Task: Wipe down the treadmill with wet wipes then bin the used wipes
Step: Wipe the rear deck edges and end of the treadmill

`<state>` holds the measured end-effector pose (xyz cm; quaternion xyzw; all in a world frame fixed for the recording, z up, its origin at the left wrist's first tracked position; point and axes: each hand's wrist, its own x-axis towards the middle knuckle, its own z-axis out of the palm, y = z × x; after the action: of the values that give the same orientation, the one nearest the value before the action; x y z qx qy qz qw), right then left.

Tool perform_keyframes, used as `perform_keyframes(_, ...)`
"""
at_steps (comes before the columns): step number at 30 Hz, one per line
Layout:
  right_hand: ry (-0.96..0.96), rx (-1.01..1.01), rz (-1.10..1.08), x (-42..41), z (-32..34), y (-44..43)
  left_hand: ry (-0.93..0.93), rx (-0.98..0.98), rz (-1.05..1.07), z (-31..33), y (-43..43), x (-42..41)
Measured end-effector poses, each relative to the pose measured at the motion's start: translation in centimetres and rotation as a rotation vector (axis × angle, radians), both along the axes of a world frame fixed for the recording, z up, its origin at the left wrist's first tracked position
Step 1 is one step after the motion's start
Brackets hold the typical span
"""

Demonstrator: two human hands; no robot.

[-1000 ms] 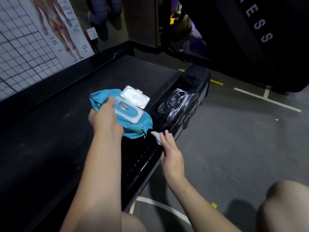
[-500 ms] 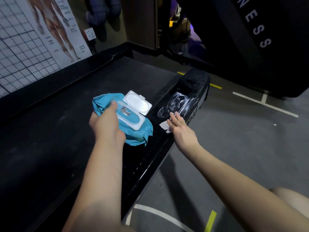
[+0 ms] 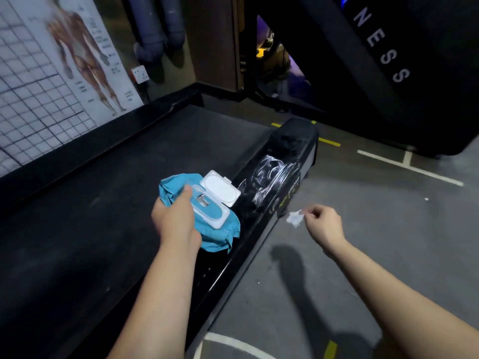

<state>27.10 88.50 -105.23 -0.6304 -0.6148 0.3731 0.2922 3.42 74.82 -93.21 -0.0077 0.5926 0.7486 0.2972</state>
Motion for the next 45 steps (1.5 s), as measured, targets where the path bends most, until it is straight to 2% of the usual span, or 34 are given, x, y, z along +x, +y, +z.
perform_keyframes(3, 0.142, -0.120, -0.044, -0.8, -0.4, 0.1, -0.026, -0.006, -0.009, -0.7, 0.5, 1.3)
perform_keyframes(7, 0.164, -0.094, 0.044, -1.7, 0.1, -0.3, -0.076, 0.021, -0.023, -0.4, 1.2, 1.6)
perform_keyframes(13, 0.288, -0.262, 0.200, -3.8, -1.2, -0.5, -0.058, -0.004, 0.018, -1.3, 1.5, 0.8)
perform_keyframes(19, 0.305, -0.206, 0.040, -5.6, -3.3, -0.9, 0.000, -0.033, 0.042, -1.6, 2.2, 0.1)
perform_keyframes(23, 0.438, -0.164, -0.066, -5.8, -3.6, 0.3, 0.036, -0.042, 0.012, -1.7, 2.5, 0.3)
perform_keyframes(30, 0.504, -0.073, -0.189, -6.1, -3.2, 3.3, 0.050, -0.054, -0.004, -1.9, 2.9, 0.7)
perform_keyframes(37, 0.496, -0.087, -0.331, -5.2, -1.9, 5.8, -0.020, -0.018, 0.012, -2.2, 3.3, 0.6)
perform_keyframes(40, 0.421, -0.094, -0.254, -5.1, -0.6, 4.1, -0.029, 0.010, 0.049, -2.0, 3.1, -0.1)
perform_keyframes(45, 0.416, -0.248, -0.023, -6.7, -1.9, -0.5, -0.005, 0.012, 0.043, -1.9, 3.3, -0.1)
